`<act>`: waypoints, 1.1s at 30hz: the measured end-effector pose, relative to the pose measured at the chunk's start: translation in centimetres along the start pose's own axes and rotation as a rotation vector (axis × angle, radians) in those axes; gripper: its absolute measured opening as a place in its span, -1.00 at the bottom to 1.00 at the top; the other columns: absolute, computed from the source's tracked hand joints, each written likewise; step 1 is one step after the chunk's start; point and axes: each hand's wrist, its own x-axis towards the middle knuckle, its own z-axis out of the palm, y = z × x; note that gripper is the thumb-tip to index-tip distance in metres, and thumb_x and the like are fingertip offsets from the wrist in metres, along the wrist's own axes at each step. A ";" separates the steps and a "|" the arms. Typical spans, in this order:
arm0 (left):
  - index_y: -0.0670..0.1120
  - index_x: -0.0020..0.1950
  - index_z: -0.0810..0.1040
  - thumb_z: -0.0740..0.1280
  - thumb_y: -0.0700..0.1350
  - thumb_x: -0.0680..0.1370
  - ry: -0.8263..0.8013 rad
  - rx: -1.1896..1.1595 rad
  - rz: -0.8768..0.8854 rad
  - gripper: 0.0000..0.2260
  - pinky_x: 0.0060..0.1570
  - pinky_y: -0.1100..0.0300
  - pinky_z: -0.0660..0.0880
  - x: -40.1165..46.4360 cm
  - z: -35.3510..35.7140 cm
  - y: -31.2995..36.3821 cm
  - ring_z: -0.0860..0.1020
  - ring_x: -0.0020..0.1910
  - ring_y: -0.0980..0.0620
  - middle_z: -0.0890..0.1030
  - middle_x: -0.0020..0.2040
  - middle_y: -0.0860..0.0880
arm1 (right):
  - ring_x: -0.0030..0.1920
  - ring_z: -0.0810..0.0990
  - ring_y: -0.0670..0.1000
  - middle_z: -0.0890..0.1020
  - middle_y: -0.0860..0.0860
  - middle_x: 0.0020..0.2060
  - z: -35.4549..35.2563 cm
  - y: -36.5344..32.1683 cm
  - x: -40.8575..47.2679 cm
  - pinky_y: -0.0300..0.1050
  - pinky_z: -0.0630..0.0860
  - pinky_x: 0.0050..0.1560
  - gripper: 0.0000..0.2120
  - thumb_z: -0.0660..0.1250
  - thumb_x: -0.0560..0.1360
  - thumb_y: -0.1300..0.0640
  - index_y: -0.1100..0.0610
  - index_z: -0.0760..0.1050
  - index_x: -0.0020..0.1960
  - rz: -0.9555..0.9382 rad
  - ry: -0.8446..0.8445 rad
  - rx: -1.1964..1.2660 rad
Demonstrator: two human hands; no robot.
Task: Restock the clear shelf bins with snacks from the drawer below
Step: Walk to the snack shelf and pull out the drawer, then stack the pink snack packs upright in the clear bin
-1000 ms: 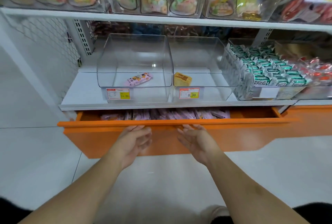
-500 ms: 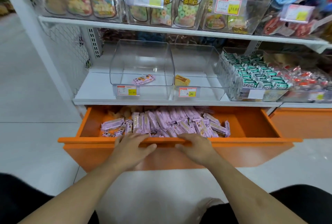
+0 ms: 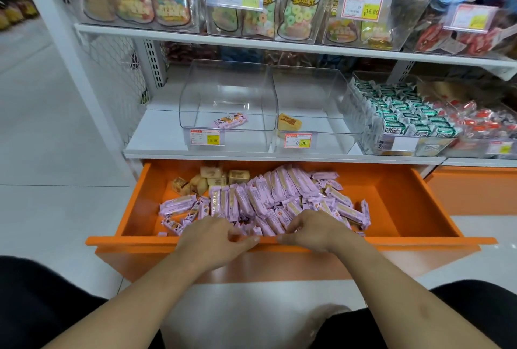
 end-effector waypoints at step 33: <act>0.09 0.44 0.37 0.53 0.05 0.52 -0.121 -0.357 -0.089 -0.45 0.00 0.17 0.50 18.6 12.4 1.0 0.55 0.09 0.05 0.41 0.43 -0.03 | 0.20 0.54 0.24 0.45 0.14 0.24 2.9 8.0 22.1 0.19 0.58 0.21 -0.28 0.58 0.36 -0.20 0.13 0.36 0.32 0.237 0.298 0.032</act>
